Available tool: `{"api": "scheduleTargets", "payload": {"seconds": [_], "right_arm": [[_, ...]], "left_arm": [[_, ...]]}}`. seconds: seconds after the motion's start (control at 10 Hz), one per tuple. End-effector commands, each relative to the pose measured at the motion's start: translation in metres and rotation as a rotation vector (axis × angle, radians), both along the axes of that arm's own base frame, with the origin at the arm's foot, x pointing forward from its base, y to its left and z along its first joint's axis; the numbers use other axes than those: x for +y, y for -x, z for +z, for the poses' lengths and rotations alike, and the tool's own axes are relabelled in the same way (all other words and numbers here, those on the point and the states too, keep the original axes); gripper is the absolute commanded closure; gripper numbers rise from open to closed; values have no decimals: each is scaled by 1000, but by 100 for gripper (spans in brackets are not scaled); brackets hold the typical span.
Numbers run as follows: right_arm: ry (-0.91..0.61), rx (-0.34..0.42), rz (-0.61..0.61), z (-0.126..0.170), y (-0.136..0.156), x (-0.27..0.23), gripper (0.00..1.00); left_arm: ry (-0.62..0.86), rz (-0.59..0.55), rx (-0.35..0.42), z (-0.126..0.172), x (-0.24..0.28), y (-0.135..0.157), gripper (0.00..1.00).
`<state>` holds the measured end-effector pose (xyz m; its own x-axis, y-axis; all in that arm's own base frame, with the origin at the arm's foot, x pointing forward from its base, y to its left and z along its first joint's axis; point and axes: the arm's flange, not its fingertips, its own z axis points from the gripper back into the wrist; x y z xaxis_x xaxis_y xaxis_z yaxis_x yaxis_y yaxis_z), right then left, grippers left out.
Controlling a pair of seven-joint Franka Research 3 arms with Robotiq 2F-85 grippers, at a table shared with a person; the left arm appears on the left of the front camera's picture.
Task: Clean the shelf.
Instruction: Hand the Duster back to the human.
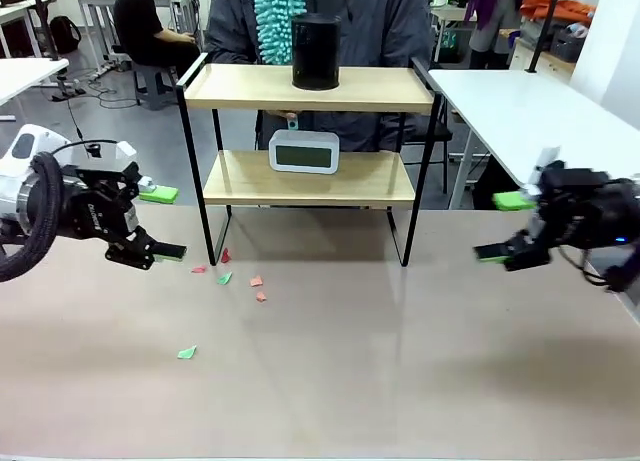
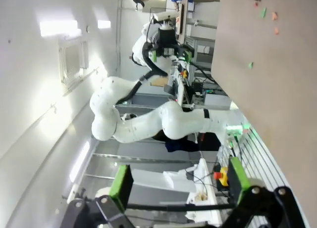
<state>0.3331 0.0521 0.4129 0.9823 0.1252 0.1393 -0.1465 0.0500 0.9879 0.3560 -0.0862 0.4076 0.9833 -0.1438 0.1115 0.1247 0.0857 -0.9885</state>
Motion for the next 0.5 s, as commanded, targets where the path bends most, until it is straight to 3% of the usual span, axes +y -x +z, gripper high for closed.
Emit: {"api": "scheduleTargets", "payload": {"seconds": [0.0,0.1,0.4], "right_arm": [[-46,86,-26,-6,11,19,0],[0,0,0,0,0,0,0],[0,0,0,0,0,0,0]], "left_arm": [[25,111,10,-17,10,32,0],[0,0,0,0,0,0,0],[0,0,0,0,0,0,0]]}}
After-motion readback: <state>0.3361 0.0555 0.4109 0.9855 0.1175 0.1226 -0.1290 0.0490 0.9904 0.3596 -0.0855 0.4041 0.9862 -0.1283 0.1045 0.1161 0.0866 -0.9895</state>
